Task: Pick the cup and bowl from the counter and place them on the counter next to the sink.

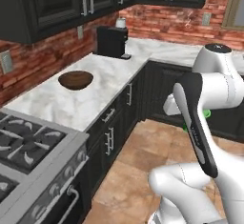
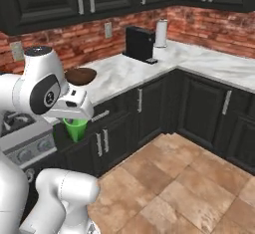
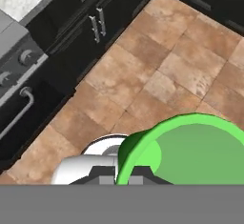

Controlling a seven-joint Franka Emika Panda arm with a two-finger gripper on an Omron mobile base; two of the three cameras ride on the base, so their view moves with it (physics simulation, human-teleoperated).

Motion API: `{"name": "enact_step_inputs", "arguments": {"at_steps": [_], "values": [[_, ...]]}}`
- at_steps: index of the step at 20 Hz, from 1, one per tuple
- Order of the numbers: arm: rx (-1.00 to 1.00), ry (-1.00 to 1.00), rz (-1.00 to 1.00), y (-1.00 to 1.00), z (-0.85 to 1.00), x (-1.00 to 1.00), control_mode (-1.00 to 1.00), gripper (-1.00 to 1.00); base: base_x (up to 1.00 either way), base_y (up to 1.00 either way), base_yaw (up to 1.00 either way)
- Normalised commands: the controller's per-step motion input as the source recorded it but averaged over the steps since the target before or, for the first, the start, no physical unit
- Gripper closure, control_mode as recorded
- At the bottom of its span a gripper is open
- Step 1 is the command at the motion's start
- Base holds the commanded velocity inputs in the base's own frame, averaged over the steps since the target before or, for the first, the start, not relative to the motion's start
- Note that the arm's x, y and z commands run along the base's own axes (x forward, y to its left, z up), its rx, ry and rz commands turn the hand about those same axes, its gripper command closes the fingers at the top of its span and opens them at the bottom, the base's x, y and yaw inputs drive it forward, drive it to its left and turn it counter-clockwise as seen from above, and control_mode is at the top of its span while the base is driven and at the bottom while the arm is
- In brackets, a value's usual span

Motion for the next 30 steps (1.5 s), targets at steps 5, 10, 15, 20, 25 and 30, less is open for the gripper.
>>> {"name": "enact_step_inputs", "arguments": {"at_steps": [5,10,15,20,25,30], "values": [[0.00,0.00,0.00,0.00,0.00,0.00,1.00,1.00,0.32,-0.25,-0.75],[0.00,0.00,0.00,0.00,0.00,0.00,1.00,1.00,0.43,-0.08,-0.61],[0.00,0.00,0.00,0.00,0.00,0.00,1.00,1.00,1.00,-0.05,-0.09],[0.00,0.00,0.00,0.00,0.00,0.00,1.00,1.00,1.00,-0.04,-0.10],[0.00,0.00,0.00,0.00,0.00,0.00,1.00,1.00,0.59,-0.28,-0.12],[0.00,0.00,0.00,0.00,0.00,0.00,1.00,1.00,0.42,-0.78,-0.19]]}}
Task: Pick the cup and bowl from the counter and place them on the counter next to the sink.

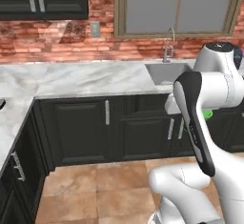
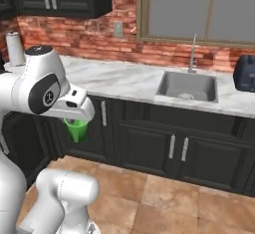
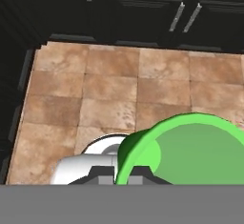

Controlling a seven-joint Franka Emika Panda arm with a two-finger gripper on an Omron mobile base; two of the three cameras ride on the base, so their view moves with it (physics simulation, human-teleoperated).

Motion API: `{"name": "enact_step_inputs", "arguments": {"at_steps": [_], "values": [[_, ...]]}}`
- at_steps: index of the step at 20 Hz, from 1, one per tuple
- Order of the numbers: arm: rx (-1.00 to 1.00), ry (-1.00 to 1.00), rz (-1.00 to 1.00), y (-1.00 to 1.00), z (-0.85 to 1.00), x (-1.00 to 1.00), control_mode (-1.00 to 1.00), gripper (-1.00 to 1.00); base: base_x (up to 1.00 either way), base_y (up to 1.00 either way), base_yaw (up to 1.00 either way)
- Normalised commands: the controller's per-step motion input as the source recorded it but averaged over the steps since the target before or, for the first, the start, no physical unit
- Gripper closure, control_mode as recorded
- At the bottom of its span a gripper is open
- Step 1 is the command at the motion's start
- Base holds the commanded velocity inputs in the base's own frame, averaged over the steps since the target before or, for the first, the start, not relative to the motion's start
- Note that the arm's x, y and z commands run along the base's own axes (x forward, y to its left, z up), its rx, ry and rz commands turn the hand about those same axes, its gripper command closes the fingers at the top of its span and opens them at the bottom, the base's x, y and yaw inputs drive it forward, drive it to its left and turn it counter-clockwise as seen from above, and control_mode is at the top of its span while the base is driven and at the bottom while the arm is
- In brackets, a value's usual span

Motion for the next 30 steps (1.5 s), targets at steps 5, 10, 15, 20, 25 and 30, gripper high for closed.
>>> {"name": "enact_step_inputs", "arguments": {"at_steps": [5,10,15,20,25,30], "values": [[0.00,0.00,0.00,0.00,0.00,0.00,1.00,1.00,0.44,-1.00,-0.14],[0.00,0.00,0.00,0.00,0.00,0.00,1.00,1.00,0.87,-1.00,-0.04],[0.00,0.00,0.00,0.00,0.00,0.00,1.00,1.00,1.00,-1.00,0.00],[0.00,0.00,0.00,0.00,0.00,0.00,1.00,1.00,0.97,-1.00,0.00],[0.00,0.00,0.00,0.00,0.00,0.00,1.00,1.00,0.93,-0.88,0.00],[0.00,0.00,0.00,0.00,0.00,0.00,1.00,1.00,0.04,-0.06,0.00]]}}
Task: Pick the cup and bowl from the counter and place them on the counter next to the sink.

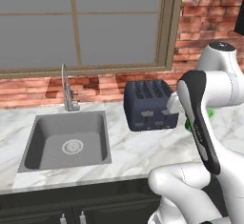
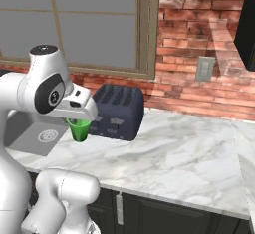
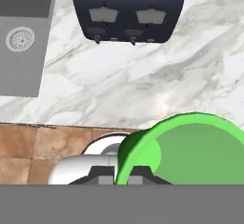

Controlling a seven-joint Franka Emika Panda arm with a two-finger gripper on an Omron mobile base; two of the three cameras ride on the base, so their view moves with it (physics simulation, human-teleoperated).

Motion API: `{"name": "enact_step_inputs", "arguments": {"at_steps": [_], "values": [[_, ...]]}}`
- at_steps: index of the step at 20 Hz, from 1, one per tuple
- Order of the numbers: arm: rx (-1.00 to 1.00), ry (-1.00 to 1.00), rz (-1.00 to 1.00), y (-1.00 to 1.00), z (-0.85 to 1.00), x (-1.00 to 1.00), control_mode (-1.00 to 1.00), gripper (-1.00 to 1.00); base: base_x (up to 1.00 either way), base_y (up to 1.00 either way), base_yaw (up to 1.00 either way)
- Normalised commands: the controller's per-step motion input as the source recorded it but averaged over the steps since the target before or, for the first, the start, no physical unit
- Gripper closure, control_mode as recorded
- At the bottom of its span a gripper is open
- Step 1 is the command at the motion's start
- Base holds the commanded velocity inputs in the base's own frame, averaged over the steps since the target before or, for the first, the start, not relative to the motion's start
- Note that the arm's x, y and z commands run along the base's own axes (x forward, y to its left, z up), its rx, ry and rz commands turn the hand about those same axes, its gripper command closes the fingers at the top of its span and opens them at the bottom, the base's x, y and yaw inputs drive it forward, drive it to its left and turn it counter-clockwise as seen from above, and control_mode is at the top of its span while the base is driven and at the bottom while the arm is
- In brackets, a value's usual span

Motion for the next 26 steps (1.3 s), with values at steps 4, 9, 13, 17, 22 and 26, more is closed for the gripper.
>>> {"name": "enact_step_inputs", "arguments": {"at_steps": [4,9,13,17,22,26], "values": [[0.00,0.00,0.00,0.00,0.00,0.00,1.00,1.00,0.00,0.00,0.00],[0.00,0.00,0.00,0.00,0.00,0.00,1.00,1.00,0.00,0.00,0.00],[0.00,0.00,0.00,0.00,0.00,0.00,1.00,1.00,0.00,0.00,0.00],[0.00,0.00,0.00,0.00,0.00,0.00,-1.00,1.00,0.00,0.00,0.00],[0.04,0.00,0.00,0.07,-0.21,0.00,-1.00,1.00,0.00,0.00,0.00],[0.05,0.00,0.01,0.16,-0.06,0.00,-1.00,1.00,0.00,0.00,0.00]]}}
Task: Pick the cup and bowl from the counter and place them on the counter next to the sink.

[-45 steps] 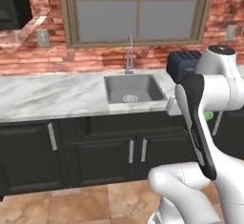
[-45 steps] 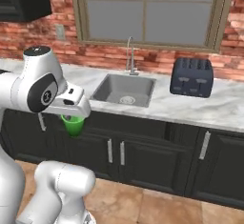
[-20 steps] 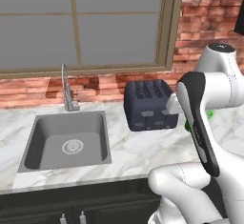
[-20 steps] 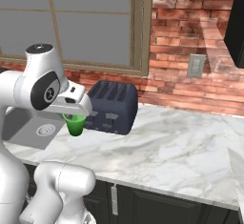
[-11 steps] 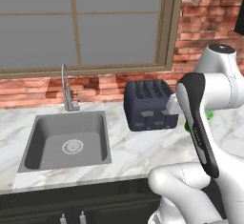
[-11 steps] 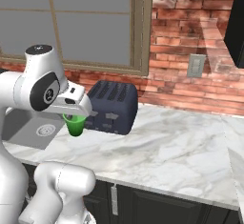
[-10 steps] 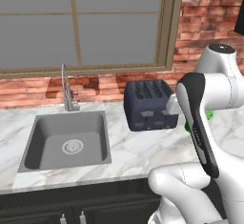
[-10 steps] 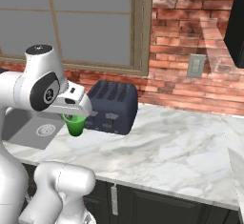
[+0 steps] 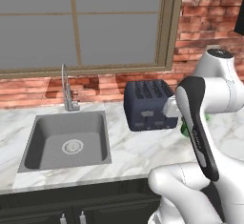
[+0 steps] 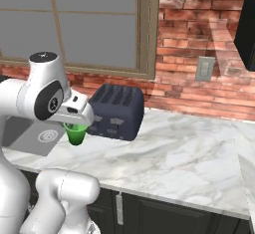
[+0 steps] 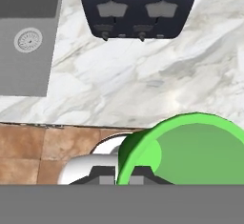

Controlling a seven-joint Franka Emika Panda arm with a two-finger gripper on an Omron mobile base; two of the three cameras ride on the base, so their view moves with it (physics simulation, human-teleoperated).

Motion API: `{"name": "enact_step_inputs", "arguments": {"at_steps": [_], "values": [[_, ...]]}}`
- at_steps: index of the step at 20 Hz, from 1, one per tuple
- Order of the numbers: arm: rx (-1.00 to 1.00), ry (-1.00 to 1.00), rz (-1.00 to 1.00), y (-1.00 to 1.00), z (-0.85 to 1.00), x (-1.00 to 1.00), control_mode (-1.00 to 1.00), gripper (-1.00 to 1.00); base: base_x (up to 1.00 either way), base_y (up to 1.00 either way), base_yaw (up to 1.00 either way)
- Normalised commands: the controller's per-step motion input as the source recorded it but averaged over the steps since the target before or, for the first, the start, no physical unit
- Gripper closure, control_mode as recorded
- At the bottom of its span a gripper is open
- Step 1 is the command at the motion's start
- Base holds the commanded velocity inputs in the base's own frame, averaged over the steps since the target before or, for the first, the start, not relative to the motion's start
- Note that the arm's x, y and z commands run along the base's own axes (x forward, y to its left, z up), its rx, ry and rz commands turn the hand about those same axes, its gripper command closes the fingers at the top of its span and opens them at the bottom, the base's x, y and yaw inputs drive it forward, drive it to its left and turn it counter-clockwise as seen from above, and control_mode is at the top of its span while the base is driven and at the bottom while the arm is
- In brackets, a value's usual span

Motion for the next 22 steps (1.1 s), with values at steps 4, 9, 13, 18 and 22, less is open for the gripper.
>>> {"name": "enact_step_inputs", "arguments": {"at_steps": [4,9,13,18,22], "values": [[0.02,0.00,0.06,0.33,-0.04,0.00,-1.00,1.00,0.00,0.00,0.00],[0.00,0.00,0.00,0.69,-0.01,0.11,-1.00,1.00,0.00,0.00,0.00],[0.00,0.00,0.00,0.68,-0.12,0.19,-1.00,1.00,0.00,0.00,0.00],[0.00,-0.01,0.00,0.45,-0.30,0.41,-1.00,1.00,0.00,0.00,0.00],[0.00,0.00,0.00,0.03,-0.45,0.56,-1.00,1.00,0.00,0.00,0.00]]}}
